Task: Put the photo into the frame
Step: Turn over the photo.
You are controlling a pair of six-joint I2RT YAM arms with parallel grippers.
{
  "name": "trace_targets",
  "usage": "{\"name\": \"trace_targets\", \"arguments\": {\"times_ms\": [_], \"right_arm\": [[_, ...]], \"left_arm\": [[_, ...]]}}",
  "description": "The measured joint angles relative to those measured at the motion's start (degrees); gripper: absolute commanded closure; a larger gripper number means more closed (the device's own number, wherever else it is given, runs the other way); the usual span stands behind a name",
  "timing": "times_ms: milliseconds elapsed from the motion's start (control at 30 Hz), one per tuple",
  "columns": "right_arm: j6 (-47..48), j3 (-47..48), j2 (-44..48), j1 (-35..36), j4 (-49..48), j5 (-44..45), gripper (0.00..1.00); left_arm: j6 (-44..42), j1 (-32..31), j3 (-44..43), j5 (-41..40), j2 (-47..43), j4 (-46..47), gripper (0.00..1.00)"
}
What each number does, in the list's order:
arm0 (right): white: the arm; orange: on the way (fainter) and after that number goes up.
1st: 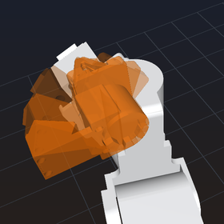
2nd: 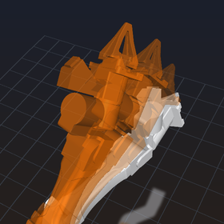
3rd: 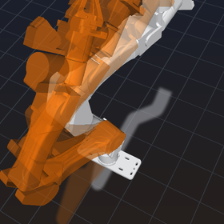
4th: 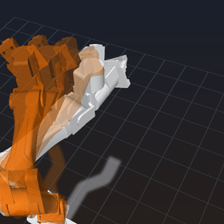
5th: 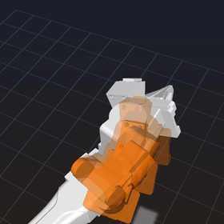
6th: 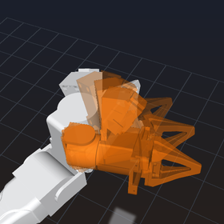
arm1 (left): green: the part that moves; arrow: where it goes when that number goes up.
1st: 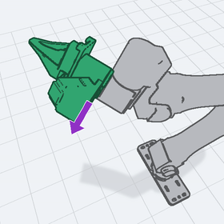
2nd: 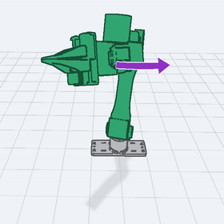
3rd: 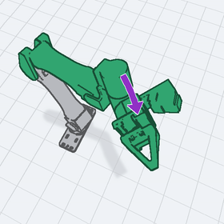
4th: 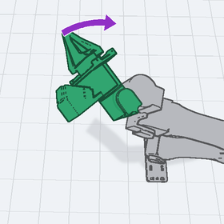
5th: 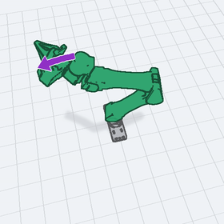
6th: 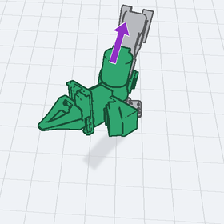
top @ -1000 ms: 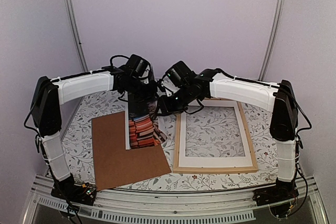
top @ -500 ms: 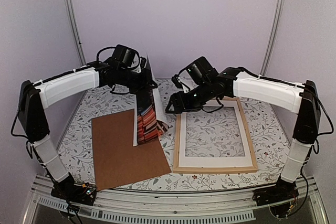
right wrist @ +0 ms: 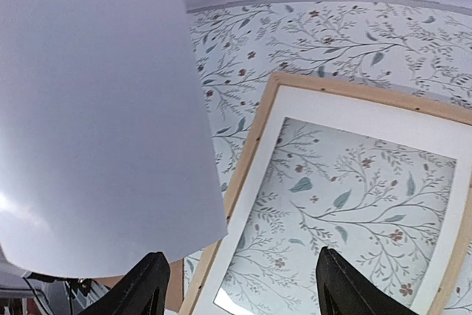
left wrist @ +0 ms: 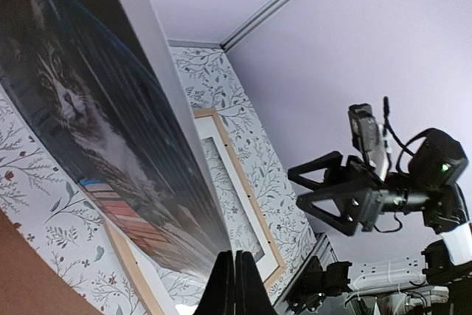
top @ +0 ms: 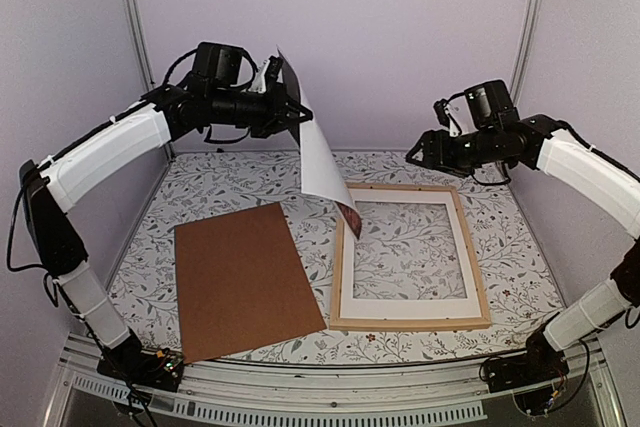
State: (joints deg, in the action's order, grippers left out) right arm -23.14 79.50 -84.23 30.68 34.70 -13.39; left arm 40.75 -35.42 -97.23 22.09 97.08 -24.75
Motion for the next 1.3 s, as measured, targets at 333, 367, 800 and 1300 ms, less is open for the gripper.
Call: {"name": "trace_targets", "arguments": {"times_ms": [333,367,800,1300], "right_arm": [[4.0,-5.6,5.1,-20.9,5.2,6.5,0.27],[4.5,-6.1,5.3,-22.9,5.4,6.8,0.27],[9.4,-9.7,6.3,-34.8,6.8,6.8,0.27],[9.9,-13.3,6.3,-34.8,5.0,2.1,0.27]], "left_arm": [[3.0,-6.6,-14.5,9.0,7.4,6.1,1.00],[3.5,-7.3,-17.0,10.0,9.7,6.6,1.00],[3.7,-14.5,-33.4,20.3,27.8,6.4,1.00],[11.5,-10.1,12.9,17.2,18.2,19.0,1.00]]}}
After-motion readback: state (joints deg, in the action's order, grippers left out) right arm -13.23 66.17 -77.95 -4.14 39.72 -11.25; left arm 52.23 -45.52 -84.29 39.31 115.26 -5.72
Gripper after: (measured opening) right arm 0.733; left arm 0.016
